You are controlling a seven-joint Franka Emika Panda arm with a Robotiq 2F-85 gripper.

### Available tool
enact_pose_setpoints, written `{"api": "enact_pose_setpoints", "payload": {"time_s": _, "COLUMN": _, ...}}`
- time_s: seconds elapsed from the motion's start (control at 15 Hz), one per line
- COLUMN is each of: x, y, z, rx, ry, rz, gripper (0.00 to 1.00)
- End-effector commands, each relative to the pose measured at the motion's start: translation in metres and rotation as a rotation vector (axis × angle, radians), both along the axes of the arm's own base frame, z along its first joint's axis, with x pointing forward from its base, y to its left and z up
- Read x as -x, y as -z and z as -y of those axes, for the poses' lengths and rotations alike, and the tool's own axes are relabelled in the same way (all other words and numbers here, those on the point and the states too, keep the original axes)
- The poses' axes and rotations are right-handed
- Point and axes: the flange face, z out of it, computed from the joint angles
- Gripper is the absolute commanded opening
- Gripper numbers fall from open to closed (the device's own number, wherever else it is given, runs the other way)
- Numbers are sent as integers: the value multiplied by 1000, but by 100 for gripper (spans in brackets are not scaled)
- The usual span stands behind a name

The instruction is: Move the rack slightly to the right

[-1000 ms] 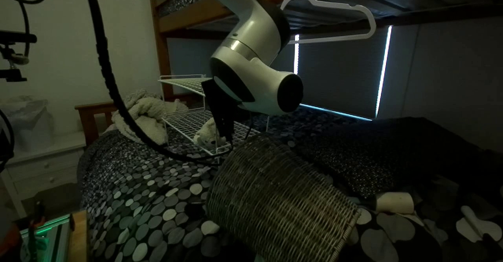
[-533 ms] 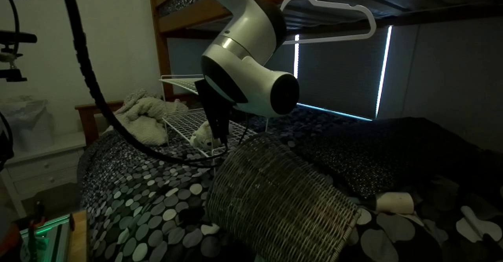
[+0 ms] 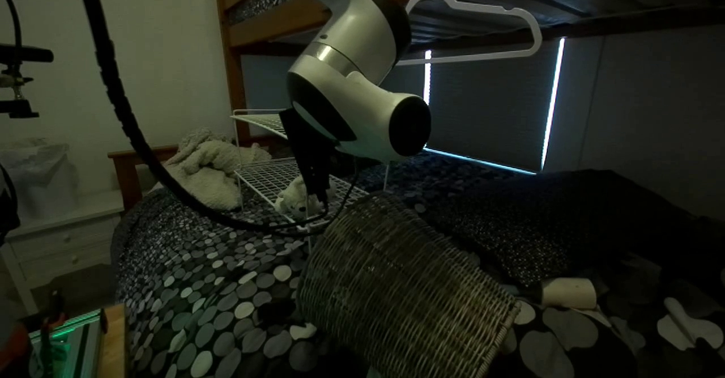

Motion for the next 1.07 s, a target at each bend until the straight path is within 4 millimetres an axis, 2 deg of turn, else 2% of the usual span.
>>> {"api": "enact_pose_setpoints", "payload": {"time_s": 0.0, "x": 14, "y": -26, "z": 9, "rx": -7, "ry": 0, "rz": -26, "gripper": 90}}
{"api": "enact_pose_setpoints", "payload": {"time_s": 0.13, "x": 14, "y": -26, "z": 8, "rx": 13, "ry": -10, "rz": -70, "gripper": 100}}
{"api": "enact_pose_setpoints", "payload": {"time_s": 0.67, "x": 18, "y": -36, "z": 11, "rx": 140, "ry": -9, "rz": -275, "gripper": 100}}
{"api": "enact_pose_setpoints", "payload": {"time_s": 1.0, "x": 1, "y": -30, "z": 11, "rx": 203, "ry": 0, "rz": -287, "gripper": 100}}
